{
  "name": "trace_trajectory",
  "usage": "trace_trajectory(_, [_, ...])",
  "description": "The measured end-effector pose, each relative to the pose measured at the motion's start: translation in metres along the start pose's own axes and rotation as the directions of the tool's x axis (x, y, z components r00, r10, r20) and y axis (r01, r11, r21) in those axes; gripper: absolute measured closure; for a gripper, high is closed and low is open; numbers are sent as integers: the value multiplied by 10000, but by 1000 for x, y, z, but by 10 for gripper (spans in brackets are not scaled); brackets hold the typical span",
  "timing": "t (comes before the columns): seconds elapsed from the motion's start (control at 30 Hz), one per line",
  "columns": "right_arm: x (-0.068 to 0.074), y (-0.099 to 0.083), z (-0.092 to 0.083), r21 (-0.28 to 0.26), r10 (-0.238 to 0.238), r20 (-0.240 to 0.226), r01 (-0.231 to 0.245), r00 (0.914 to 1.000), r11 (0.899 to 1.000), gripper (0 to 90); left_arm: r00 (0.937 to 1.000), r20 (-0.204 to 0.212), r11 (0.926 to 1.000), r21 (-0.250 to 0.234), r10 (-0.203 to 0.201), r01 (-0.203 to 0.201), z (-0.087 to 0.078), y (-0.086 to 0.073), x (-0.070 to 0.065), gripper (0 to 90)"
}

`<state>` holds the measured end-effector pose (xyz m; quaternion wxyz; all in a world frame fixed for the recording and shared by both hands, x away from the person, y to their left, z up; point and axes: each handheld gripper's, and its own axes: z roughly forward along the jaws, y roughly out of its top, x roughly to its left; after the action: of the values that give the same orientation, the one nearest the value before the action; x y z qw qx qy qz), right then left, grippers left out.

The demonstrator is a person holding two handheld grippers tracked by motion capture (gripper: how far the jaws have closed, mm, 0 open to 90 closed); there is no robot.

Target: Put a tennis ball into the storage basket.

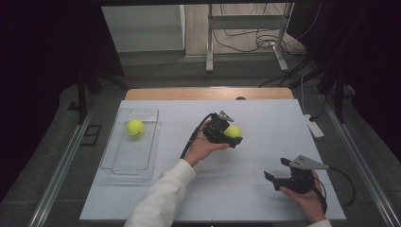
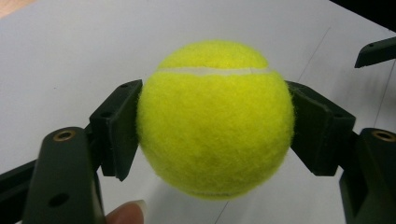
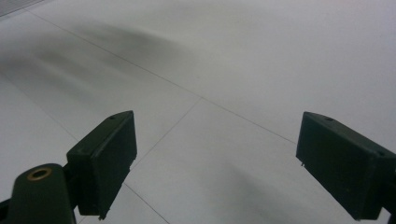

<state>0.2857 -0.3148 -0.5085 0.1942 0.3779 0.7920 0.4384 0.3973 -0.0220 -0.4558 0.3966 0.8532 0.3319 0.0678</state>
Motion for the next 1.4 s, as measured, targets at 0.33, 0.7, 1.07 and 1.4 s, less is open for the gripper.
trace_trajectory(0.33, [0, 0, 0, 5, -21, -7, 21, 10000, 10000, 130, 9999, -67, 9998, -169, 92, -93, -11, -4, 1, 268])
trace_trajectory(0.7, [0, 0, 0, 25, -39, 32, 39, 10000, 10000, 131, 9998, -102, 9990, -414, 153, -157, -21, -5, 0, 268])
trace_trajectory(1.07, [1, 0, 1, 40, -71, 9, 71, 10000, 10000, 131, 9997, -186, 9975, -693, 127, -140, -32, -7, 4, 268])
trace_trajectory(1.4, [1, 0, 1, 32, -59, 9, 59, 10000, 10000, 131, 9996, -258, 9953, -968, -59, 34, -44, -10, 9, 268])
